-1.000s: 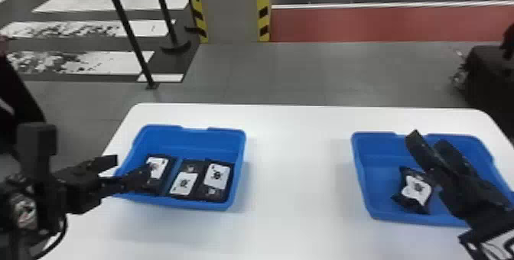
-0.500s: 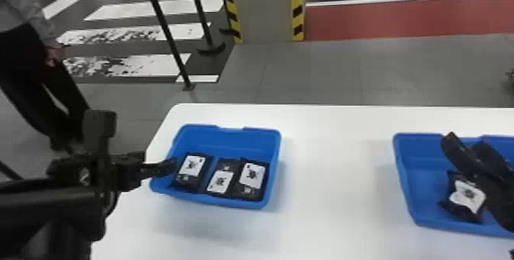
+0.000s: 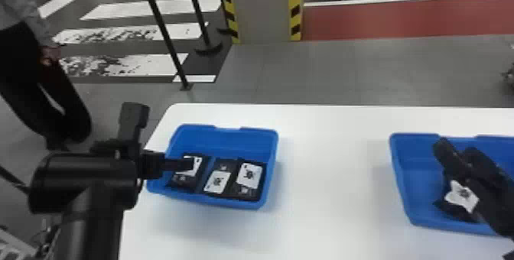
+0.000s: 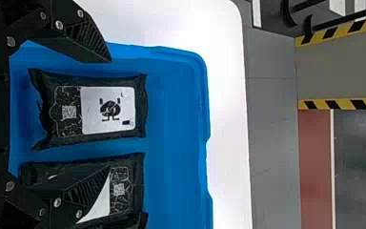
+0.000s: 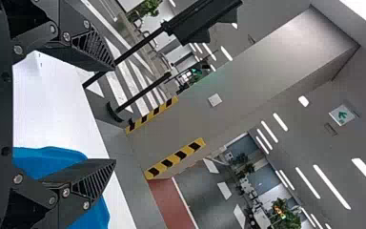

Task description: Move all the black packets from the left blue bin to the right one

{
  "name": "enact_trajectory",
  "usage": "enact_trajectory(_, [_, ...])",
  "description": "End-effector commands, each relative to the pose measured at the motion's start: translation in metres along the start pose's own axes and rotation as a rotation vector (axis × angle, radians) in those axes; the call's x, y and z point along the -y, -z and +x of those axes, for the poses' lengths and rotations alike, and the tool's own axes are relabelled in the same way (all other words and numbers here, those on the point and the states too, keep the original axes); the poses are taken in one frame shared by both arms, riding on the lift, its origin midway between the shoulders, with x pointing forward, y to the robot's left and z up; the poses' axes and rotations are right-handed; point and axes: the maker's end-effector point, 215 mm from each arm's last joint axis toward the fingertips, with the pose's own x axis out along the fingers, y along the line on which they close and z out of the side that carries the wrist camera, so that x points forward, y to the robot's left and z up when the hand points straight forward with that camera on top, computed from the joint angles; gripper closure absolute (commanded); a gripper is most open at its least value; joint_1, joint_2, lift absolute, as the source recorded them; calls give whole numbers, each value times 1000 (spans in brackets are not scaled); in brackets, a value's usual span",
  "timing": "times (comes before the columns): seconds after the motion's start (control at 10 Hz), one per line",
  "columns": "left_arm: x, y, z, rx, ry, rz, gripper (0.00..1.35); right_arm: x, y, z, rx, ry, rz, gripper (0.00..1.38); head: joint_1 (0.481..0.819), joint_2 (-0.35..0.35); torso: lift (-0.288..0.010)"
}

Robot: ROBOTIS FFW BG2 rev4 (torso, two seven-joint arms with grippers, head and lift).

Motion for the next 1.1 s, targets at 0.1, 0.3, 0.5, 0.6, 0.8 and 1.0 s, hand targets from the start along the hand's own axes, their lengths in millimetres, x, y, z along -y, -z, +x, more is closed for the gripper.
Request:
enact_trajectory(0.1, [10,4,13,-67,-2,-1,266,1,4,-4,-4,3,15,367,695,214,-110])
enact_trajectory(0.3, [10,17,16,-113,-23,-2,266,1,8,-5,-13,4,22,367,695,207,-110])
enact_trajectory(0.5, [5,24,15,-139,-50,2,266,2,12,-9,-16,7,35,367,695,211,-110])
enact_trajectory(0.6, [-2,29,12,-157,-71,-11,266,2,12,-9,-15,5,38,367,695,215,-110])
enact_trajectory(0.8, [-7,42,17,-191,-73,-21,266,2,13,-9,-17,5,39,367,695,230,-110])
enact_trajectory(1.0, [-5,48,24,-209,-62,-25,266,2,16,-11,-22,6,43,367,695,237,-110])
